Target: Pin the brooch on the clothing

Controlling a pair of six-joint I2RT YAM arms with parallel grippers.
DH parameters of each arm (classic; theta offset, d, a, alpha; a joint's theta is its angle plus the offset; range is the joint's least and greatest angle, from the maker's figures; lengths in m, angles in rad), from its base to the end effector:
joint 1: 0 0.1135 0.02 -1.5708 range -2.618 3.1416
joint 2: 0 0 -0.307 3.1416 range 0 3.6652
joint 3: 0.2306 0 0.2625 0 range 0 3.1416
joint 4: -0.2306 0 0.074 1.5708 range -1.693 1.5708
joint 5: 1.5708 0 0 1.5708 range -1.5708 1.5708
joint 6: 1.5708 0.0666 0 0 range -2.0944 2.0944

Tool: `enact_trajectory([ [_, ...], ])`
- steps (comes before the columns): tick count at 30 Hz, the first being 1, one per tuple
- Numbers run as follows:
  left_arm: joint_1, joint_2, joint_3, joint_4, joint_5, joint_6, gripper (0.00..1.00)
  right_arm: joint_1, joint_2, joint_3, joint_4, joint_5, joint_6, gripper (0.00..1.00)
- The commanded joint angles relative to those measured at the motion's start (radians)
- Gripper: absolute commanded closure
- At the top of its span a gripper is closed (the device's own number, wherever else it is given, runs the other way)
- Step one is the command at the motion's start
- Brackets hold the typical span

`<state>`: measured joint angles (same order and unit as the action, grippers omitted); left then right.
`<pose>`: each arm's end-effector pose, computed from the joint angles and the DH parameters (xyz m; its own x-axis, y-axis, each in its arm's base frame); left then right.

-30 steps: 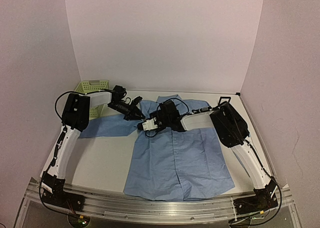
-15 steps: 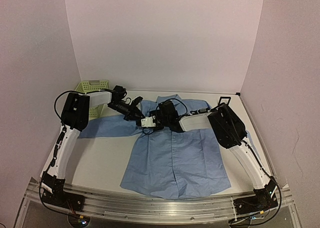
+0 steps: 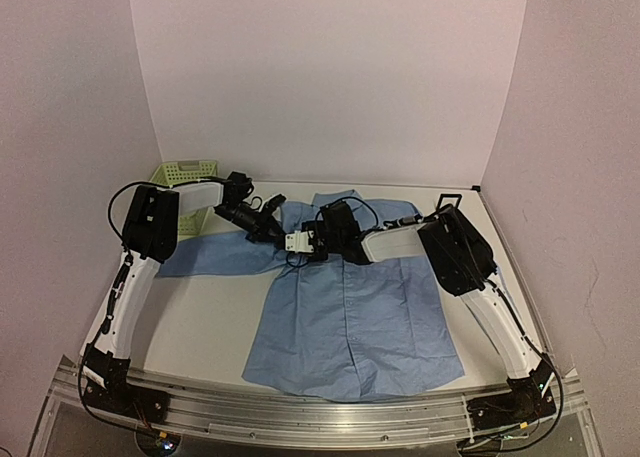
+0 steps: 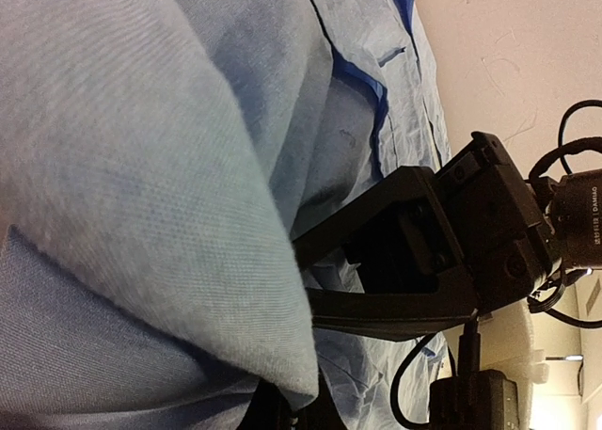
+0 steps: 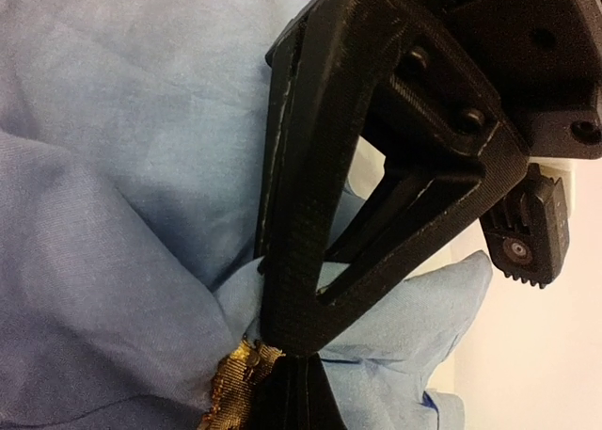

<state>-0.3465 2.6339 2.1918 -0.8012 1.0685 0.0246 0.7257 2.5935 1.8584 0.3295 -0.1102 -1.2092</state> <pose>0.5248 -0.2516 0.1072 -0.8798 0.3302 -0.3420 0.4505 0.3490 -0.8217 0.4744 0.4306 0.0913 0.5833 -0.7253 -0.3656 -0.5362 -0.0056 -0.8441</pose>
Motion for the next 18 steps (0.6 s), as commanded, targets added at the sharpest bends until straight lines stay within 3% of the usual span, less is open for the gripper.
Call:
enact_trajectory([
  [1, 0.005, -0.055, 0.032, -0.036, -0.023, 0.045, 1.0, 0.0, -0.015, -0.036, -0.106, -0.038, 0.041, 1.0],
  [18, 0.027, -0.053, 0.035, -0.027, -0.053, 0.082, 1.0, -0.012, -0.052, -0.083, -0.106, -0.108, 0.055, 1.0],
])
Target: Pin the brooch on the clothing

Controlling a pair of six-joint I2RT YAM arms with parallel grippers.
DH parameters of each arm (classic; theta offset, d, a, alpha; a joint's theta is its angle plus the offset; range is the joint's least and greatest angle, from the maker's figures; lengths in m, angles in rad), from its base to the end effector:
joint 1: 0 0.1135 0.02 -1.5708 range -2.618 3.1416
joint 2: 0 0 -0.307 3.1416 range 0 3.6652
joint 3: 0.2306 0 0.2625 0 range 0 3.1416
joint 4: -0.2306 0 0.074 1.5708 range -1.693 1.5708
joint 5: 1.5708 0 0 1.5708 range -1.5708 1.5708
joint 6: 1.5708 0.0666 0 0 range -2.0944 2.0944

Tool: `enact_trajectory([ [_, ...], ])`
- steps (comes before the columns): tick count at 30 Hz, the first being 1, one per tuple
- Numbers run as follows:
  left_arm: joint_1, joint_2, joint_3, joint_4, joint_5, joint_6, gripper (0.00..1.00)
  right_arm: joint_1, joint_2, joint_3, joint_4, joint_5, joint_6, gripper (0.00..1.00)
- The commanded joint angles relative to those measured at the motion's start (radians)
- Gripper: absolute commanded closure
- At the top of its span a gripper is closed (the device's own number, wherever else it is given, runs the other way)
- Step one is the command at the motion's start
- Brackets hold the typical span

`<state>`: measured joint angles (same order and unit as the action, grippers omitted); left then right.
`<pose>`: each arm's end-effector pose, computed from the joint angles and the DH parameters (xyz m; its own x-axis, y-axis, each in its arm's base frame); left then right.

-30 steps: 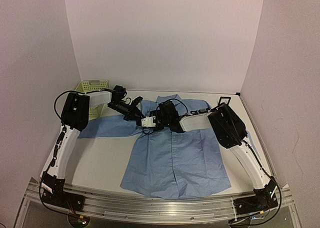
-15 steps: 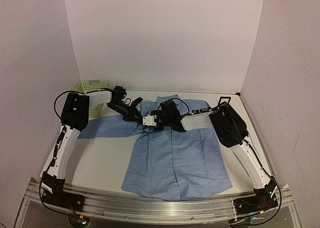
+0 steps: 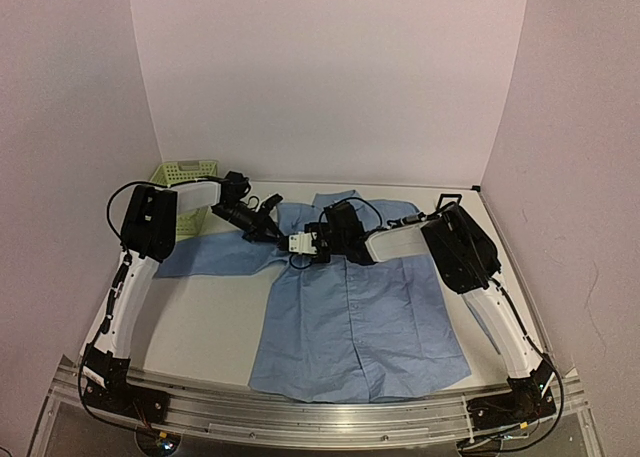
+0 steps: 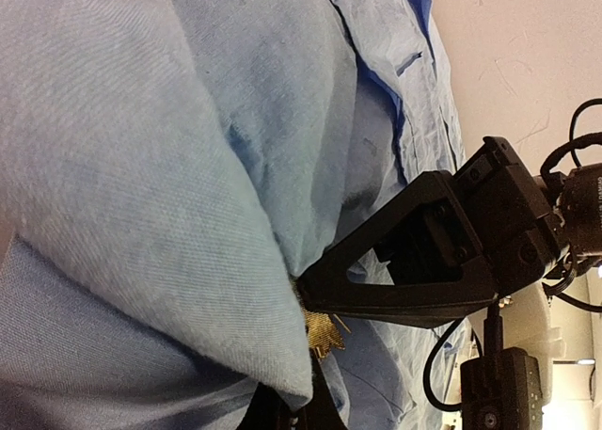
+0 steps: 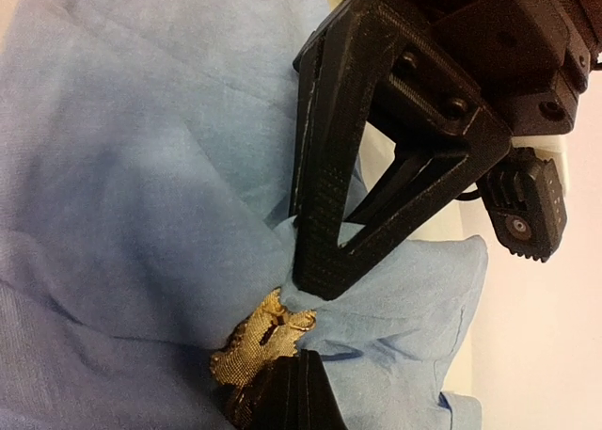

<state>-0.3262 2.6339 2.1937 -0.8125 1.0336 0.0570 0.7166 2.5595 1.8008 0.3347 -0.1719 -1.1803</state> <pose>0.5300 -0.2397 0.1055 -0.8744 0.3266 -0.3587 0.4691 0.3806 -0.7969 0.4679 0.4227 0.0926 0.5890 -0.6952 -0.4120 -0.5779 -0.0061 -0.8161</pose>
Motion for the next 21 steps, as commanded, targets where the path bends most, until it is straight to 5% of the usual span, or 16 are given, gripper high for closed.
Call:
enact_trajectory([
  [1, 0.006, -0.056, 0.031, -0.016, -0.023, 0.058, 1.0, -0.003, -0.018, -0.026, -0.111, -0.045, 0.019, 1.0],
  [21, 0.007, -0.067, 0.006, -0.033, -0.059, 0.15, 1.0, -0.026, -0.041, -0.006, -0.097, -0.151, 0.165, 1.0],
])
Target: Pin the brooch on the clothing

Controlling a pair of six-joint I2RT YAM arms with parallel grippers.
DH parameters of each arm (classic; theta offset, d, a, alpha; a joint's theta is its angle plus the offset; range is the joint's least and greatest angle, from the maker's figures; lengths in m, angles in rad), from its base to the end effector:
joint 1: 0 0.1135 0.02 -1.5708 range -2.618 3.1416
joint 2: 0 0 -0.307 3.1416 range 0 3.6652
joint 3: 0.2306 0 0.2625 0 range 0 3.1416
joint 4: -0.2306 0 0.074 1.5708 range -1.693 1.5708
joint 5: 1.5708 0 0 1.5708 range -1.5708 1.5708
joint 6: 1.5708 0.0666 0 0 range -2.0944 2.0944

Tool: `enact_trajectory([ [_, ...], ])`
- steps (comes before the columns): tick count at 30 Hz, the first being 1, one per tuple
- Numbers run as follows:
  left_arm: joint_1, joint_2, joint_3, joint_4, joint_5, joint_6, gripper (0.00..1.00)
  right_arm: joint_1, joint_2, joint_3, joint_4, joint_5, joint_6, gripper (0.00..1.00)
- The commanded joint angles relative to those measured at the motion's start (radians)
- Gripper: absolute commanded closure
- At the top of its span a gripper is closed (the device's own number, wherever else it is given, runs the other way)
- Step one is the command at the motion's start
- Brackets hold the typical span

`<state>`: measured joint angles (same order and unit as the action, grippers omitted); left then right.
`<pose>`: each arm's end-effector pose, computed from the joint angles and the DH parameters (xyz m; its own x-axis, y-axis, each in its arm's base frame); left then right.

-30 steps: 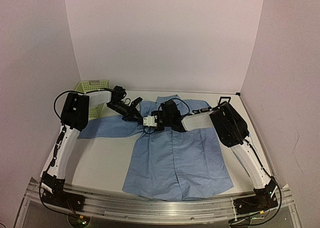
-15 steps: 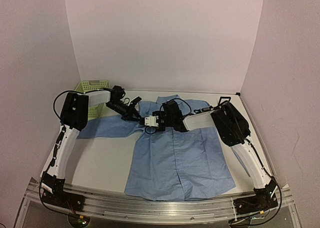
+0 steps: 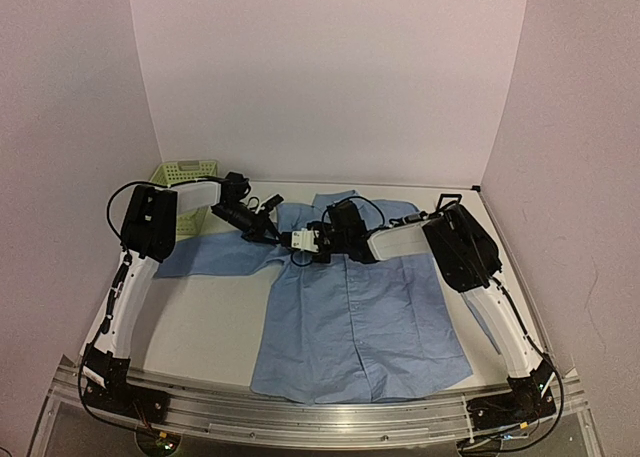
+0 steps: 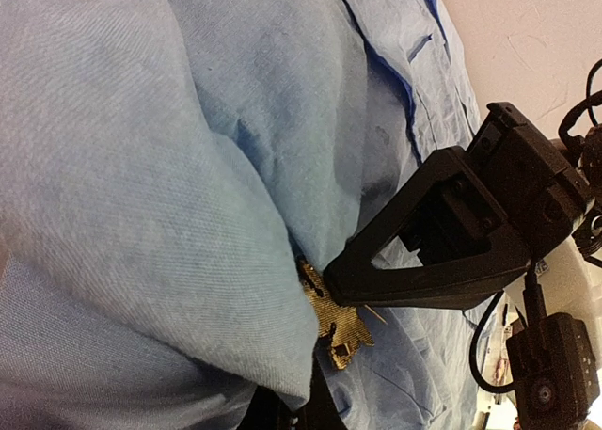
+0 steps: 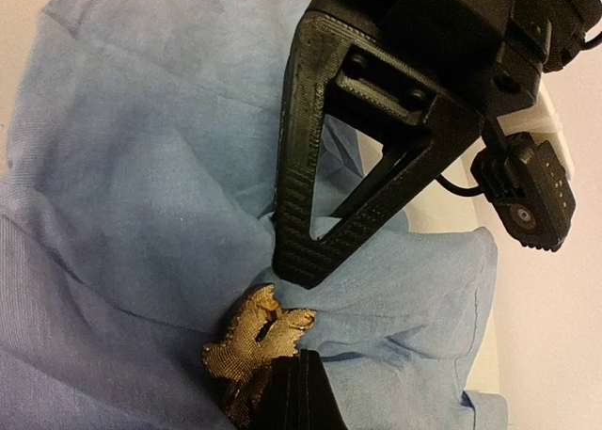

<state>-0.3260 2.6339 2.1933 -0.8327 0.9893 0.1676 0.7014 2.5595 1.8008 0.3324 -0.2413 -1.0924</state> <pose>0.5292 -0.2376 0.1023 -0.8250 0.3756 -0.4223 0.5533 0.3846 -0.7388 0.4706 0.4183 0.0927 0.5584 -0.6567 -0.5069 -0.6454 0.0400 -0.7628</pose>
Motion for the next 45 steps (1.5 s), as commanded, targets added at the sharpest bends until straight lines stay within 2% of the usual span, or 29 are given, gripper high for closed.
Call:
enact_trajectory([
  [1, 0.007, -0.066, 0.007, -0.013, -0.017, 0.043, 1.0, -0.012, -0.043, -0.006, -0.094, -0.086, 0.083, 1.0],
  [24, 0.007, -0.066, 0.018, -0.035, -0.022, 0.115, 1.0, -0.029, -0.082, -0.012, -0.087, -0.085, 0.13, 0.87],
  [35, 0.006, -0.072, 0.028, -0.045, -0.058, 0.166, 1.0, -0.047, -0.133, -0.022, -0.062, -0.116, 0.223, 0.79],
  [45, 0.007, -0.083, 0.021, -0.058, -0.055, 0.189, 1.0, -0.055, -0.153, -0.052, -0.034, -0.112, 0.282, 0.77],
])
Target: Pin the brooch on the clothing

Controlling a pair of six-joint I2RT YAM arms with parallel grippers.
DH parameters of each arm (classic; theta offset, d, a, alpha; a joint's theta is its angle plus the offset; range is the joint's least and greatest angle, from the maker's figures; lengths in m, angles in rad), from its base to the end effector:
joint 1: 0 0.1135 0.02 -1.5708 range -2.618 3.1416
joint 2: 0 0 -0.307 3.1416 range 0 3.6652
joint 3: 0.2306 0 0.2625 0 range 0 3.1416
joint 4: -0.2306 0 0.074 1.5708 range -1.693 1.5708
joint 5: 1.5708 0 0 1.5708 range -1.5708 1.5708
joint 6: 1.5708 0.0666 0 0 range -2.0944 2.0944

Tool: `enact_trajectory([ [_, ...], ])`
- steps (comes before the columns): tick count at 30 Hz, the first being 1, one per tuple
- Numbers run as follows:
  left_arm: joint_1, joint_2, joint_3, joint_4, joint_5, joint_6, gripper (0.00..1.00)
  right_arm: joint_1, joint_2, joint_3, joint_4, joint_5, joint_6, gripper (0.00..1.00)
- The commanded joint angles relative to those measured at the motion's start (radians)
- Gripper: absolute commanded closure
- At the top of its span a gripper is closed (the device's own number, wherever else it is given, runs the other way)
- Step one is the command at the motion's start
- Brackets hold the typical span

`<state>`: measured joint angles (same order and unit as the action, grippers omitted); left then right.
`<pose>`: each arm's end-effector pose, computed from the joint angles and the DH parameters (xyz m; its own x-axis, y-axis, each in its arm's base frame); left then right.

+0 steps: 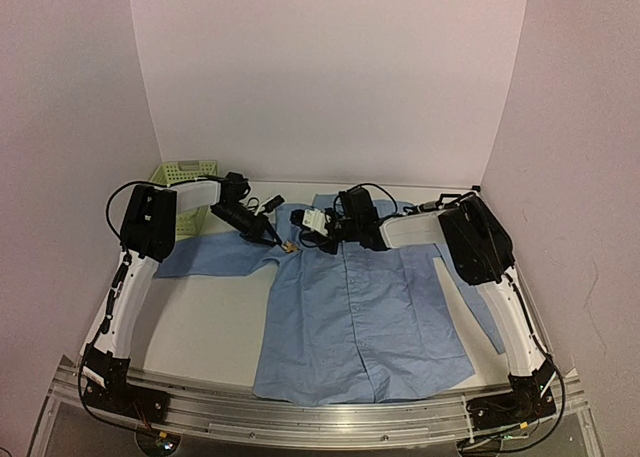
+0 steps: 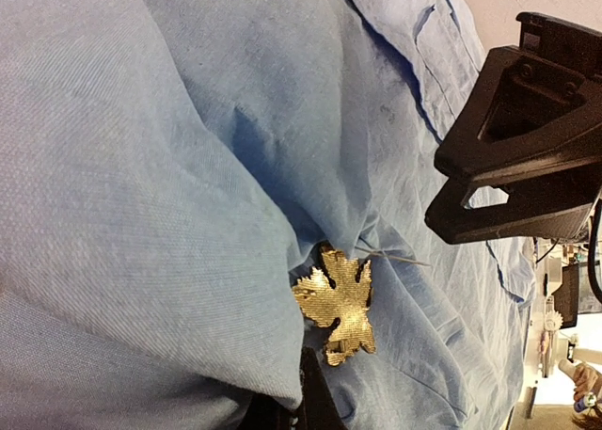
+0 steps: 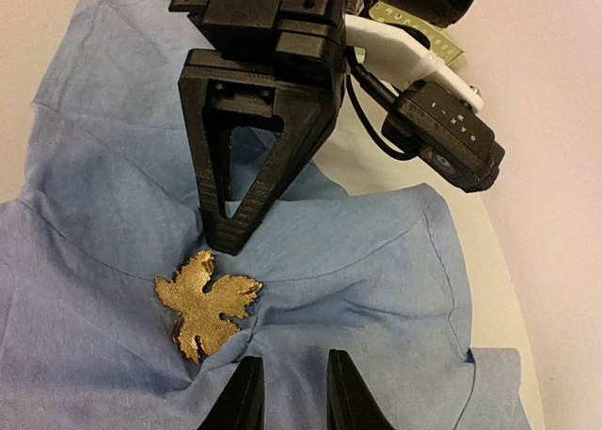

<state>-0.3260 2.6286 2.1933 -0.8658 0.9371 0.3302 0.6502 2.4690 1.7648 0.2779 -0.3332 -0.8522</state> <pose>0.5273 -0.2349 0.1015 -0.7363 0.4516 -0.5039 0.6679 0.3655 -0.6484 0.4791 0.3917 0.1284 0.3923 -0.5953 -0.7012 -0.7804 0.1881 -0.5963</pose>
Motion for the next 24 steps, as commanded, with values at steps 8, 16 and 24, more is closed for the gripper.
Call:
enact_trajectory([
  [8, 0.002, -0.08, 0.021, -0.005, 0.0, 0.011, 1.0, -0.004, 0.011, 0.044, 0.019, -0.075, 0.065, 0.86],
  [16, 0.0, -0.076, 0.025, 0.001, 0.001, 0.005, 1.0, 0.005, 0.086, 0.11, 0.005, -0.062, 0.078, 0.92],
  [24, -0.003, -0.076, 0.036, 0.003, 0.01, 0.003, 1.0, 0.007, 0.128, 0.166, -0.04, -0.067, 0.086, 0.94],
])
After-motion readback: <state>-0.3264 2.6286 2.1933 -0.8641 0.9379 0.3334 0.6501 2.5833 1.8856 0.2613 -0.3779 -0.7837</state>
